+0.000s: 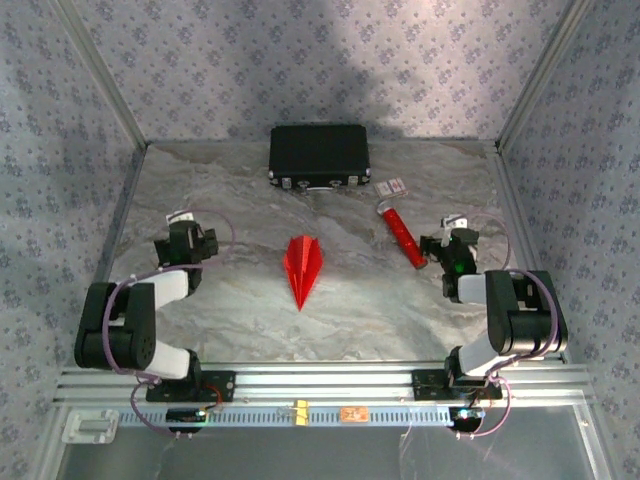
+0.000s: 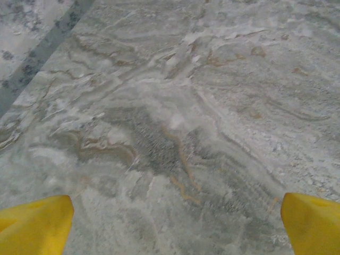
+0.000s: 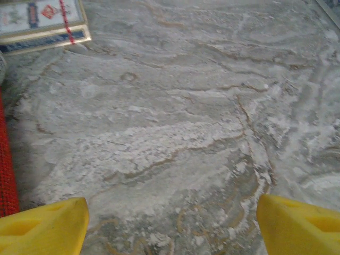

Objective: Fold a paper plane with a square sheet of paper (pick it up from the middle)
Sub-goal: Reset both arms

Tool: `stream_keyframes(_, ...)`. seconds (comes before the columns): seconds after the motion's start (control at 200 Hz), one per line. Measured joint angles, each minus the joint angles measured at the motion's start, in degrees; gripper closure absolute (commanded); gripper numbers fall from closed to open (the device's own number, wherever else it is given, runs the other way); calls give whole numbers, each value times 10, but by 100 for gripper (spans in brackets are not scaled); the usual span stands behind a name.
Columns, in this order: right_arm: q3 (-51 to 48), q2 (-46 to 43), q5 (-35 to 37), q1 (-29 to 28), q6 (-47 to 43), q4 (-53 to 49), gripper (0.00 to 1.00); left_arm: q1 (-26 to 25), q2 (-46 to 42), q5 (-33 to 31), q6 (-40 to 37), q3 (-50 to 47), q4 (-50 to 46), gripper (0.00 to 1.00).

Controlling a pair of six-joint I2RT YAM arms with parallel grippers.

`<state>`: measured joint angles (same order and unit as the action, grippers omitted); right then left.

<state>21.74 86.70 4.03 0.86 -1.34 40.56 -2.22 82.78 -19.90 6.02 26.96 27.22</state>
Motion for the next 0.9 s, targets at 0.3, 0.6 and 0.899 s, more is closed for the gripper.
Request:
stream_keyframes(0.3,1,0,0,0,-2,35,1,27,53,101,-22,-50,164,0)
stream_keyframes(0.6,1,0,0,2,-2,39,1,19,53,72,-21,-50,202,0)
stream_keyframes(0.899,1,0,0,2,-2,39,1,15,53,70,-26,-50,206,0)
